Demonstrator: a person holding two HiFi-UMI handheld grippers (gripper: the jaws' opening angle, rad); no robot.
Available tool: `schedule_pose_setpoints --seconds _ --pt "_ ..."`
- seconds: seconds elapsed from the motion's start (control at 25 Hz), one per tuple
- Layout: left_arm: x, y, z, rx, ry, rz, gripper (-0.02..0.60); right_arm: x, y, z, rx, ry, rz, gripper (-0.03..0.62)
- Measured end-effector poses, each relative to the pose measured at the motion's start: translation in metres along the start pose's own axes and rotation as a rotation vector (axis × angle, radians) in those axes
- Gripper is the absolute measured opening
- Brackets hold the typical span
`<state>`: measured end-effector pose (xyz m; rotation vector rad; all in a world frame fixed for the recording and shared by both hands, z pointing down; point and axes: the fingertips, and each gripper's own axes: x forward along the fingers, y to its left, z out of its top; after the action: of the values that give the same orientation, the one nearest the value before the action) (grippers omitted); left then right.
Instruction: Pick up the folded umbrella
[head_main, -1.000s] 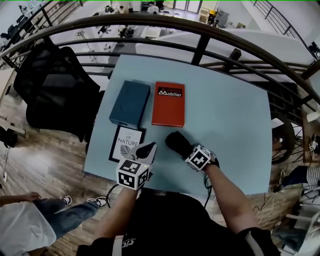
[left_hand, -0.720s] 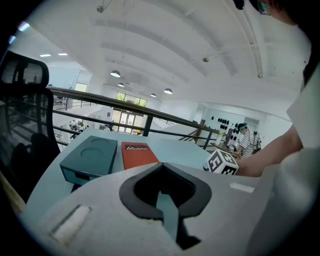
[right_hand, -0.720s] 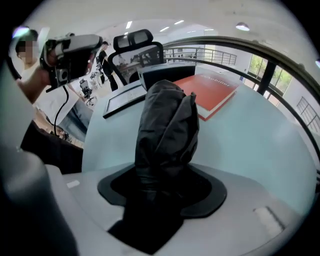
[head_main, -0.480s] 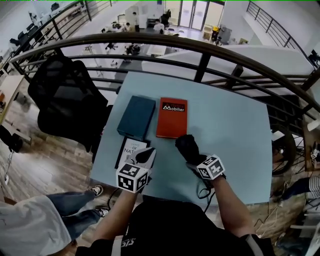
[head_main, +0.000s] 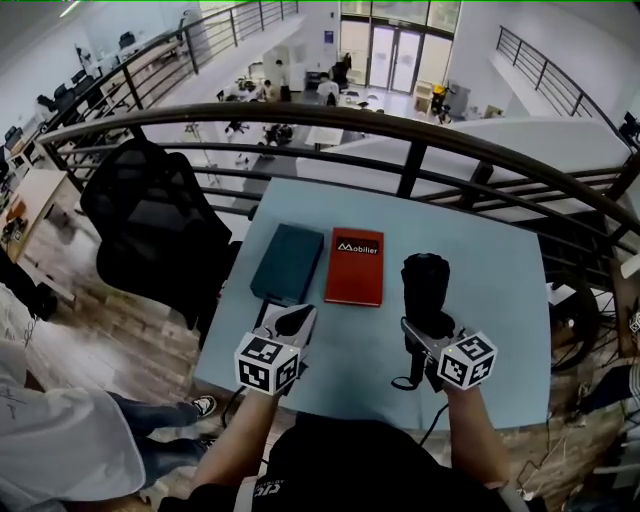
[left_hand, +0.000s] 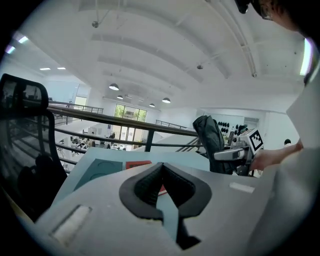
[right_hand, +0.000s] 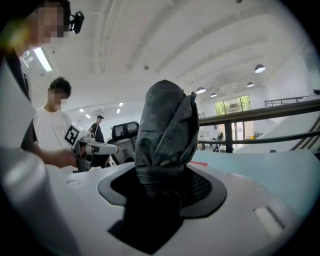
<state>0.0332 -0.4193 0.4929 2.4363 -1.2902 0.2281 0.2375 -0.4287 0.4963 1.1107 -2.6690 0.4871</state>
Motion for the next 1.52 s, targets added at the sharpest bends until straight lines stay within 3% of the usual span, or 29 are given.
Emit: schedule_pose_setpoints --seconds 0.28,0.72,1.52 --pt "-0.007 -0.002 0.031 0.026 -0.054 0.001 0.000 -0.040 0.011 0.074 -0.025 -0.243 -0.053 0.255" --pt "-0.011 -0.011 0.061 0.102 -0.106 -0.002 0.000 -0.087 0.026 0.115 -0.085 -0.399 -0.108 0.255" --pt "-0.019 -0.016 0.059 0.104 -0.117 0.013 0.000 -0.086 0.036 0.098 -0.102 -0.371 -0.082 0.253"
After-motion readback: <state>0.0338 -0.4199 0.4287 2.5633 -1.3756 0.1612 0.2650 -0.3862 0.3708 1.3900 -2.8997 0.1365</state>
